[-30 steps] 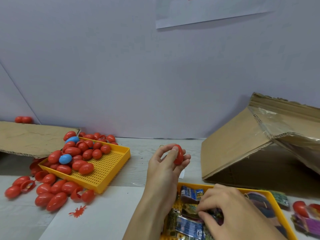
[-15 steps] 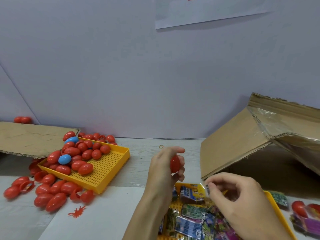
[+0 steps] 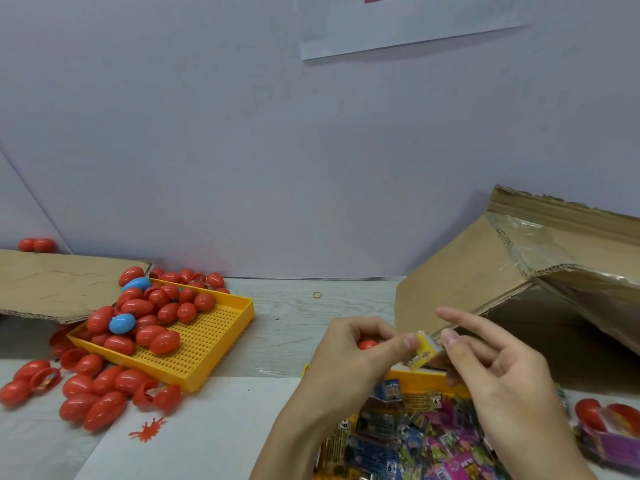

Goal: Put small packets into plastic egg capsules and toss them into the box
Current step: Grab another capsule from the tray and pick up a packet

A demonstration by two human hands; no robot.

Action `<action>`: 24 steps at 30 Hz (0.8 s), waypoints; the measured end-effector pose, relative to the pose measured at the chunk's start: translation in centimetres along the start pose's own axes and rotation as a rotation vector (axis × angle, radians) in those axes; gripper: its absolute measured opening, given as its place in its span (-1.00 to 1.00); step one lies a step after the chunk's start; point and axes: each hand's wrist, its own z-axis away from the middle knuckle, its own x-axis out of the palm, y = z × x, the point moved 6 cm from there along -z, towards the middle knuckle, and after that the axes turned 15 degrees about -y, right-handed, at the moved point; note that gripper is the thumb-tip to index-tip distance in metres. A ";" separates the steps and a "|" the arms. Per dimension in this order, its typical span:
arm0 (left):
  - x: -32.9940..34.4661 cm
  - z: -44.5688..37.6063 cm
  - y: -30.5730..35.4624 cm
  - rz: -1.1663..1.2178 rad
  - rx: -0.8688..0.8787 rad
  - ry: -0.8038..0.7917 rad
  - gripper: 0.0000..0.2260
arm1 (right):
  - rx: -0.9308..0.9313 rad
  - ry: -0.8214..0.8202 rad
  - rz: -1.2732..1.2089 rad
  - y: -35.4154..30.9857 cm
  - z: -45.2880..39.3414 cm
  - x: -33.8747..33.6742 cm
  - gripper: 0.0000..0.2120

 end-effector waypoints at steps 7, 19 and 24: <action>-0.7 0.0 0.4 0.069 0.080 0.121 -0.76 | 0.026 -0.101 0.156 -0.7 0.3 1.0 -0.77; -0.3 0.0 0.5 0.014 0.113 0.130 -0.65 | -0.018 -0.005 0.011 -1.1 0.2 0.5 -0.75; -0.5 0.0 0.6 0.013 0.135 0.164 -0.63 | -0.005 -0.090 0.045 -1.4 0.3 1.1 -0.72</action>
